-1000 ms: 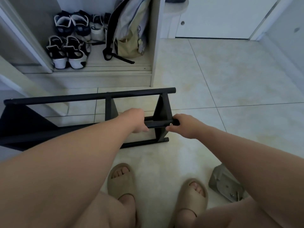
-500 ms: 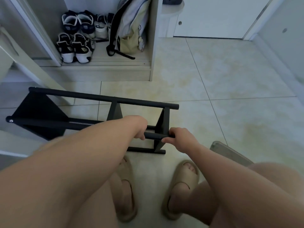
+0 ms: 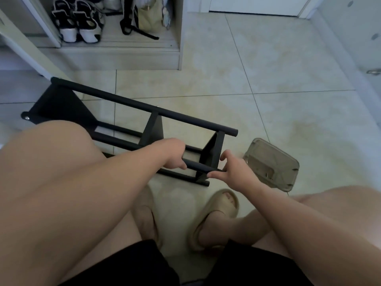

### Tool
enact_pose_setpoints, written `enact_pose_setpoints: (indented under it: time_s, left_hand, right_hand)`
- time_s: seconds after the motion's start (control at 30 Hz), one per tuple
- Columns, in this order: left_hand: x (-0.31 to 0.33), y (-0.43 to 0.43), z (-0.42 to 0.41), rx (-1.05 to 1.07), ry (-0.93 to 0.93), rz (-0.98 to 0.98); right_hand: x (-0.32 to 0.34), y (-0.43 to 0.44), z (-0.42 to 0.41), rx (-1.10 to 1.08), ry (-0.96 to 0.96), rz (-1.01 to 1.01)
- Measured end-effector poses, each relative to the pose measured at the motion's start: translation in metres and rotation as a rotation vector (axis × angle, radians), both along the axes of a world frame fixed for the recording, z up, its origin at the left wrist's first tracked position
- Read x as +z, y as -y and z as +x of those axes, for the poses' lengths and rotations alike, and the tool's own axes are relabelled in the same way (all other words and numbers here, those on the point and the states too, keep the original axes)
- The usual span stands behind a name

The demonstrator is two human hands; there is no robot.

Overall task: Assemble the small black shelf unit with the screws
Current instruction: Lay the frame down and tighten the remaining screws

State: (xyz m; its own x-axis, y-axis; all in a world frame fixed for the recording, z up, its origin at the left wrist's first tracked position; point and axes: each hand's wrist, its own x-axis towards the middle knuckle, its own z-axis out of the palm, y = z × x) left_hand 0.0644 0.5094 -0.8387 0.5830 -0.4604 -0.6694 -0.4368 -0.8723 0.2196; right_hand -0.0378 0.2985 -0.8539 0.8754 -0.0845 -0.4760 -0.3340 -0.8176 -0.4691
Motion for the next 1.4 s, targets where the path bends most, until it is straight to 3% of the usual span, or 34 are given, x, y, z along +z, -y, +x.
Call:
enact_pose_setpoints:
  time_s: [0.23,0.37,0.43,0.67,0.87,1.03,1.2,1.3,1.4]
  left_hand:
    - [0.000,0.004,-0.019,-0.042,-0.054,0.043]
    - [-0.001,0.002,-0.021,0.017,-0.063,0.009]
    - [-0.004,0.002,-0.021,0.028,-0.043,-0.004]
    - [-0.016,0.010,-0.012,0.068,-0.036,0.053]
    - [-0.019,0.024,-0.006,0.107,-0.082,0.105]
    - [-0.024,0.046,-0.002,0.304,-0.321,-0.070]
    - [-0.028,0.059,-0.004,0.422,-0.525,-0.119]
    - [-0.029,0.061,-0.004,0.362,-0.545,-0.094]
    - [-0.029,0.062,-0.002,0.265,-0.451,-0.062]
  right_hand:
    - [-0.006,-0.003,-0.029,0.049,-0.025,-0.033]
    - [-0.005,-0.003,-0.029,0.231,0.172,-0.469]
    - [-0.005,0.001,-0.027,0.275,0.178,-0.533]
    - [-0.016,0.012,-0.013,0.403,0.077,-0.527]
    - [-0.021,0.015,-0.013,0.419,0.105,-0.503]
    - [-0.020,0.019,-0.007,0.422,0.102,-0.491]
    - [-0.020,0.020,-0.006,0.416,0.105,-0.464]
    - [-0.020,0.019,-0.006,0.408,0.102,-0.450]
    - [-0.020,0.019,-0.006,0.405,0.107,-0.434]
